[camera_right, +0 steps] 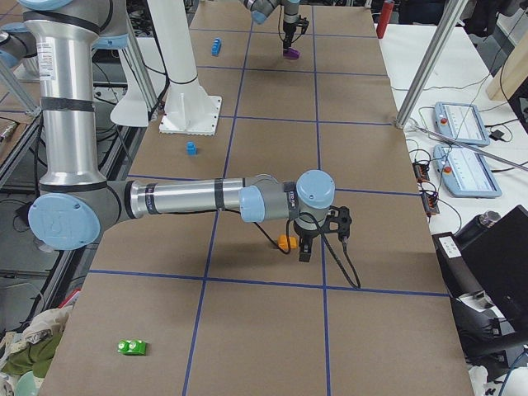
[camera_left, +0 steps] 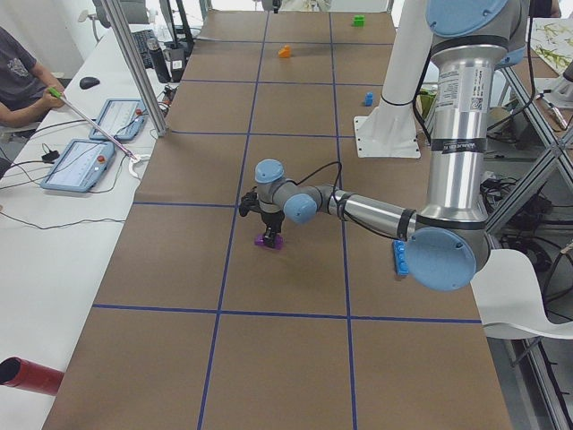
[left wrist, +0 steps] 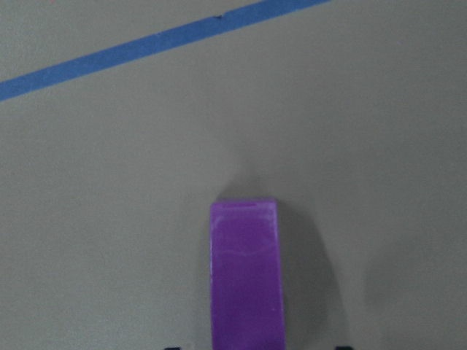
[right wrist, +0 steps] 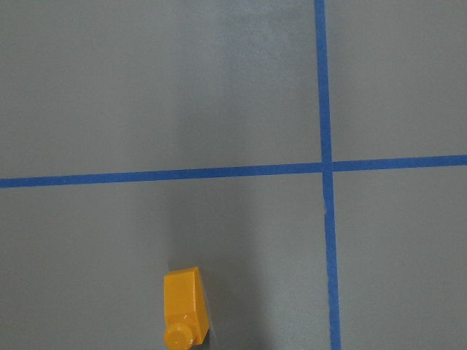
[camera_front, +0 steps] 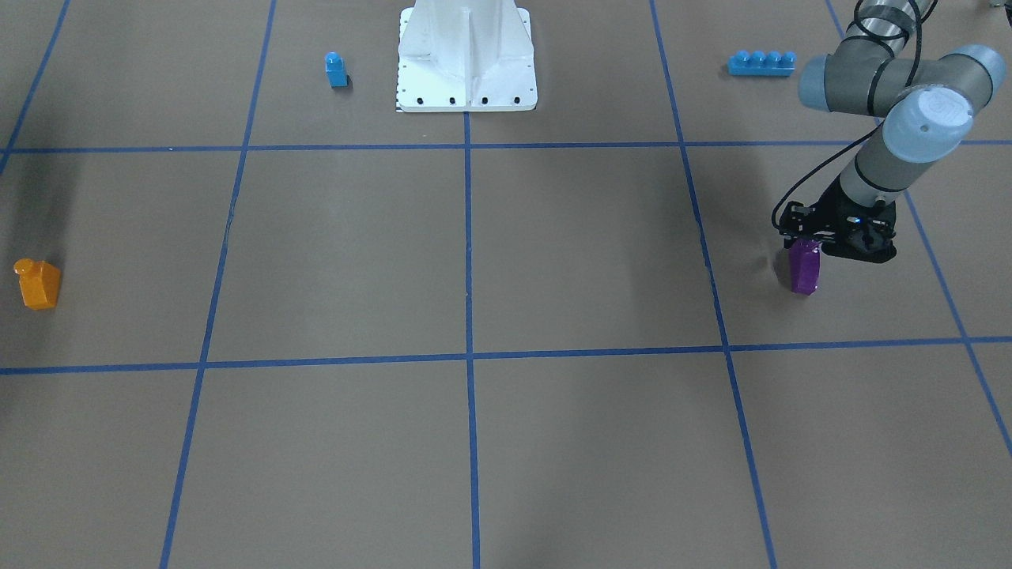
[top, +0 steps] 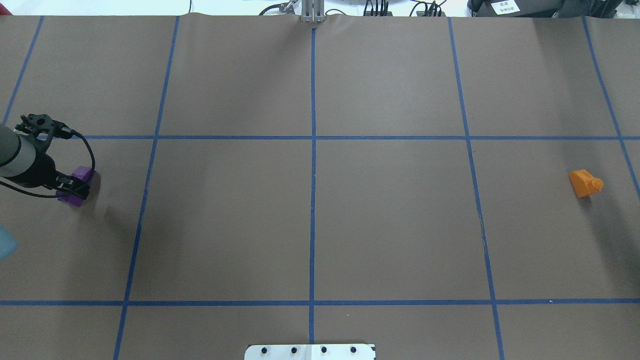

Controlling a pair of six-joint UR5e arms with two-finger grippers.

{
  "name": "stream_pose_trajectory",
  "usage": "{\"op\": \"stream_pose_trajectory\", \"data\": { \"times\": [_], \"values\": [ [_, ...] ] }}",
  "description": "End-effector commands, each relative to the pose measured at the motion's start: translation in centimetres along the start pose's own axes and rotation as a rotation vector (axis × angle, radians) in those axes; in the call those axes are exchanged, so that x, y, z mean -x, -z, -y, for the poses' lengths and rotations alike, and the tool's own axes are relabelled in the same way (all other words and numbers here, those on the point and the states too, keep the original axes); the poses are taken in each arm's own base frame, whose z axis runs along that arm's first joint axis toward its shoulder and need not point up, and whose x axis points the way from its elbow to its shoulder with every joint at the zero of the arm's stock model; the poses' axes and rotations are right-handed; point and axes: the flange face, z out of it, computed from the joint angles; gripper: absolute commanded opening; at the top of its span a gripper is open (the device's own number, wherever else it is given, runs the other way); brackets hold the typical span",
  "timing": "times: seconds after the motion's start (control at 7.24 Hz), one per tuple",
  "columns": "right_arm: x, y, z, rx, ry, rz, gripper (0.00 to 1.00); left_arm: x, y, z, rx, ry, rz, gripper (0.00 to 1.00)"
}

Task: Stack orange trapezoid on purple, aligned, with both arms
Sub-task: 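Lower the left gripper onto the purple trapezoid block and grasp it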

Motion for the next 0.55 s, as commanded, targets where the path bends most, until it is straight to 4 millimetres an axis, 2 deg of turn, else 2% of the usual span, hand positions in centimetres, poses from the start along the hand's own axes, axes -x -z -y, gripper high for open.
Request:
{"op": "stream_pose_trajectory", "data": {
  "times": [0.0,0.14,0.41],
  "values": [
    [0.1,0.1,0.1,-0.002,0.004,0.000,1.00,0.1,-0.5,0.0,0.008,0.000,0.003,0.68],
    [0.1,0.0,0.1,0.001,0.003,0.000,1.00,-0.8,-1.1,-0.4,0.021,-0.013,-0.001,0.59],
    [0.2,0.1,0.2,-0.001,0.004,0.001,1.00,-1.7,-0.7,-0.2,0.014,-0.014,-0.009,0.00]
  ]
}}
